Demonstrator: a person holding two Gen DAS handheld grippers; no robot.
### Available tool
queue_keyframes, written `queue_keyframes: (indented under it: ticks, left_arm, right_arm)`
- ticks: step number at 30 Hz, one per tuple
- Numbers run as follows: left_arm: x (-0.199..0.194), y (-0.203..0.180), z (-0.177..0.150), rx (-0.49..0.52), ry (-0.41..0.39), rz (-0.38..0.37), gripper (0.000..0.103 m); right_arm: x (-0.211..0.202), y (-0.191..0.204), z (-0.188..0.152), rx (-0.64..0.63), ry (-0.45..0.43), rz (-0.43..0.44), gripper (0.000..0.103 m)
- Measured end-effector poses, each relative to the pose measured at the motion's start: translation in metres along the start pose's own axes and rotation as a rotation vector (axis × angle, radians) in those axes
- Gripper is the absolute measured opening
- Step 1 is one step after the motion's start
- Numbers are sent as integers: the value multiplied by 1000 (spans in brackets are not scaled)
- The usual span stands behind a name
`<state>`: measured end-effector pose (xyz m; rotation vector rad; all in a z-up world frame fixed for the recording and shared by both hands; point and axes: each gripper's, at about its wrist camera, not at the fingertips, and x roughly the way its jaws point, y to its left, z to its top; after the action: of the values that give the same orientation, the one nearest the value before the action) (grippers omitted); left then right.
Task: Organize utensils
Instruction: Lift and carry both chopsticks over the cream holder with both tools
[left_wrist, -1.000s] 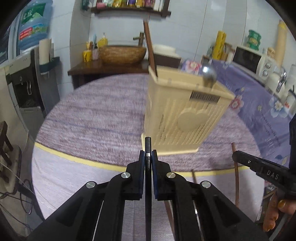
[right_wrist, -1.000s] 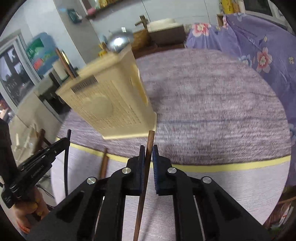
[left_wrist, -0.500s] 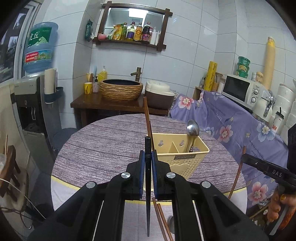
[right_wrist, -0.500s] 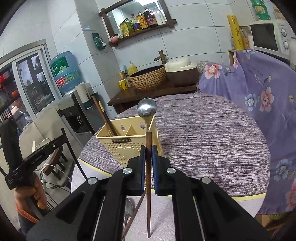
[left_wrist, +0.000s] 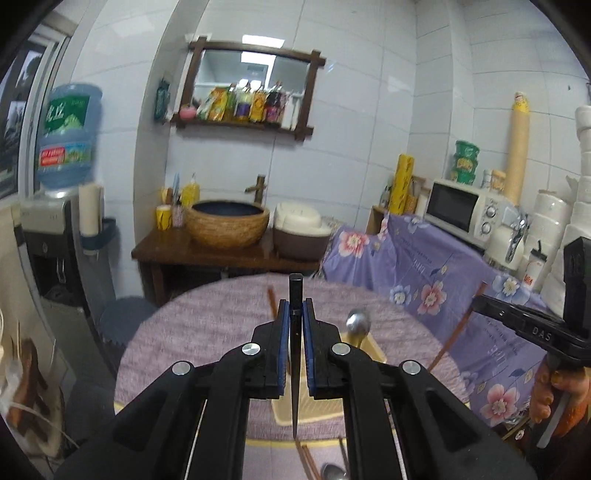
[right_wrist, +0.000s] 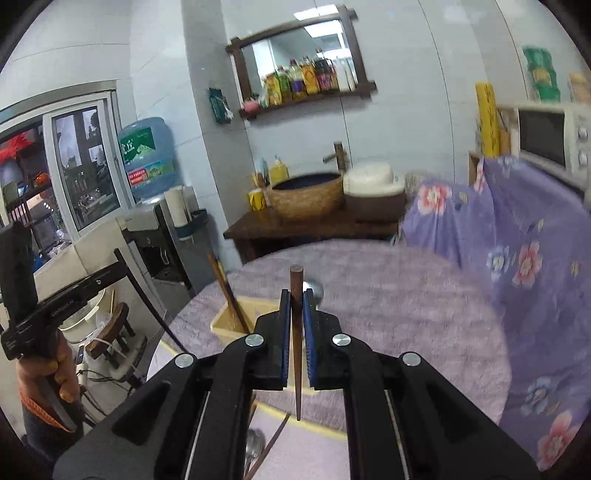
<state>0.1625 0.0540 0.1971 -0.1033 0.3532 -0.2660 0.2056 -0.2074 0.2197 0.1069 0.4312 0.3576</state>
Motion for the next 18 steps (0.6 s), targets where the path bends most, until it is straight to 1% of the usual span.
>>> queue_keyframes:
  ticks: [2,3,5,7,9,11,13,18]
  left_arm:
    - [-2,-4,26,0,-23,-18,8]
    - [-2,-6,36,-2,-36,-16,8]
    - [1,-7,58,-8,-73,8,8]
    - [8,-9,72,-13,-91,29,8]
    - [18,-8,78,-25,-103,44,8]
    - [30,-7,77,-32,-98,66,8]
    - [47,-4,66,-52,-73,70,8]
    - [81,1,25,-81,18,70,8]
  right_arm:
    - [-3,6,27,-26,-23,-13,8]
    - [-5,10,44,-39,-46,-26,7]
    - [-7,16,66,-52,-83,-38,8]
    - [-8,21,84,-57,-113,-38,8]
    - [-4,24,92,-54,-119,-33,8]
    - [6,25,90,-44,-115,-39,8]
    - [21,26,80,-34,-84,-32,8]
    - [68,22,34,-30,10,-43,8]
